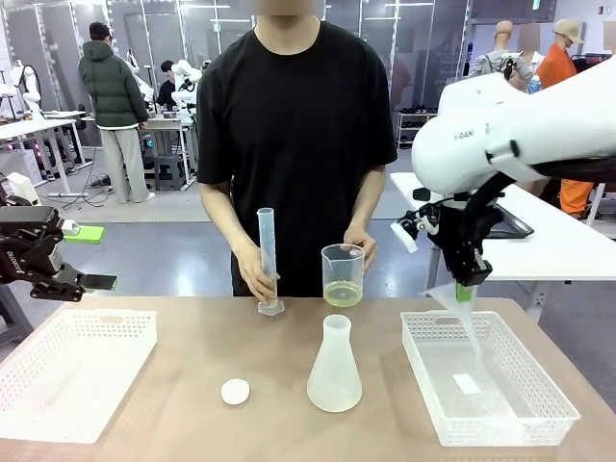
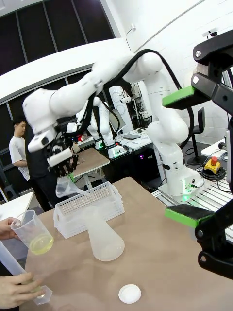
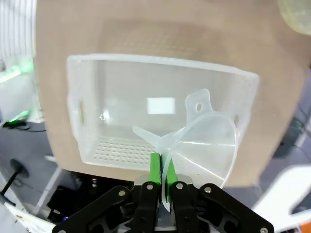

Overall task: Prepare the solutions needed for the experiment.
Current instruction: Pick up the Plastic Funnel and insert it into the Big flask.

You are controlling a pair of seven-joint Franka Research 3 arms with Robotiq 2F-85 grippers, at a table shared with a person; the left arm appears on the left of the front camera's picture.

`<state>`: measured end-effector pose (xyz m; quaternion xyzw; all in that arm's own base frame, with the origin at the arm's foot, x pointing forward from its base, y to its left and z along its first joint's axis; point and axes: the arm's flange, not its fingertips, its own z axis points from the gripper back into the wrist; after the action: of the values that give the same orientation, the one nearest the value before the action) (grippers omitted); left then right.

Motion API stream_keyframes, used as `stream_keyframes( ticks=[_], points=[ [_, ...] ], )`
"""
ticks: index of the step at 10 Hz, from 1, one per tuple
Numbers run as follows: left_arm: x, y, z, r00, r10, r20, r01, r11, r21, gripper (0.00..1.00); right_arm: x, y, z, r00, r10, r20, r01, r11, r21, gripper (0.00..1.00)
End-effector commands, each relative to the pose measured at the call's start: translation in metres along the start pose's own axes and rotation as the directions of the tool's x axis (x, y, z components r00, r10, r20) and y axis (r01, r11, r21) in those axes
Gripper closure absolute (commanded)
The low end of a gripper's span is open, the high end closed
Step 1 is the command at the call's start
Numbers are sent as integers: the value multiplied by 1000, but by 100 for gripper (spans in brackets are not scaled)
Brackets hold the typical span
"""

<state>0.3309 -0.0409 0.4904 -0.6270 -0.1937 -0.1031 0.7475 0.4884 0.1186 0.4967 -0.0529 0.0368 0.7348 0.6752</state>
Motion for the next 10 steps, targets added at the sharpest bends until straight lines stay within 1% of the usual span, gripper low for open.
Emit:
stream_keyframes(
  ticks=[1, 3, 4, 6, 7, 8, 9, 10],
  points=[
    [3, -2, -2, 1000, -12, 12, 12, 1000, -24, 0, 11, 44, 8, 995, -58, -79, 34, 959, -280, 100],
    [3, -2, -2, 1000, -12, 12, 12, 1000, -24, 0, 20, 72, 36, 991, -104, -90, 55, 898, -437, 100],
    [3, -2, -2, 1000, -12, 12, 12, 1000, -24, 0, 22, 83, 47, 987, -130, -95, 67, 867, -493, 100],
    [3, -2, -2, 1000, -12, 12, 12, 1000, -24, 0, 24, 106, 63, 990, -137, -35, 92, 810, -579, 100],
    [3, -2, -2, 1000, -12, 12, 12, 1000, -24, 0, 25, 115, 66, 989, -149, 1, 120, 797, -592, 100],
    [3, -2, -2, 1000, -12, 12, 12, 1000, -24, 0, 24, 120, 67, 987, -158, 12, 133, 791, -597, 100],
    [3, -2, -2, 1000, -12, 12, 12, 1000, -24, 0, 19, 117, 66, 979, -191, 64, 194, 806, -560, 100],
    [3, -2, -2, 1000, -12, 12, 12, 1000, -24, 0, 24, 114, 77, 991, -135, -13, 103, 812, -574, 100]
  ],
)
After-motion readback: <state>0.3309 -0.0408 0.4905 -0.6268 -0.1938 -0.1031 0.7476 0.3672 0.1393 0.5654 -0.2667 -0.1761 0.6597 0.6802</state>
